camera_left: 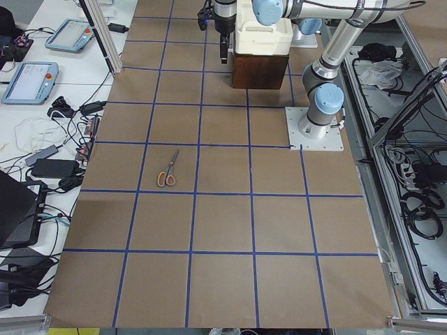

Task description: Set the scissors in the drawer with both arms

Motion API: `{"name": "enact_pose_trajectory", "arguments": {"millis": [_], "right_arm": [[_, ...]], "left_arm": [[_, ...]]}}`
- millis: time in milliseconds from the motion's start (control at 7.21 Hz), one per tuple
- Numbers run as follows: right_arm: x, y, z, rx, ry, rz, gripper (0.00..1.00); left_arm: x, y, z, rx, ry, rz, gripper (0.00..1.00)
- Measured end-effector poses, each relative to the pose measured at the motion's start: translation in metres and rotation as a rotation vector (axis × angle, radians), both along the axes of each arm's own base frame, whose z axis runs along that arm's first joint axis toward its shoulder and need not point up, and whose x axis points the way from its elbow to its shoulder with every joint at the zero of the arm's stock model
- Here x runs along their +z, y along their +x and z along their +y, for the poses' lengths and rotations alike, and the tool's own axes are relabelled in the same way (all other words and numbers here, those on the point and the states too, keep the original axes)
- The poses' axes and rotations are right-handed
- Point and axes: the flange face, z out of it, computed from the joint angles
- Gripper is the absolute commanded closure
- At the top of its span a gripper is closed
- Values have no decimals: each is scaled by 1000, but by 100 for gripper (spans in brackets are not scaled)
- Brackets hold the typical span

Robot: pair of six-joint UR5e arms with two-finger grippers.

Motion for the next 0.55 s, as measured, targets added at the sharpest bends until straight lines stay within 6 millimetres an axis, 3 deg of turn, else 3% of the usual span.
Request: {"name": "enact_pose_trajectory", "arguments": {"millis": [277, 555], "right_arm": [[-25, 24, 2, 188, 38, 8, 0], [-44, 44, 4, 340, 65, 8, 0]], "left_arm": [[-1, 6, -3, -38, 2, 0, 0], [-8, 36, -15, -228, 16, 4, 0]]}}
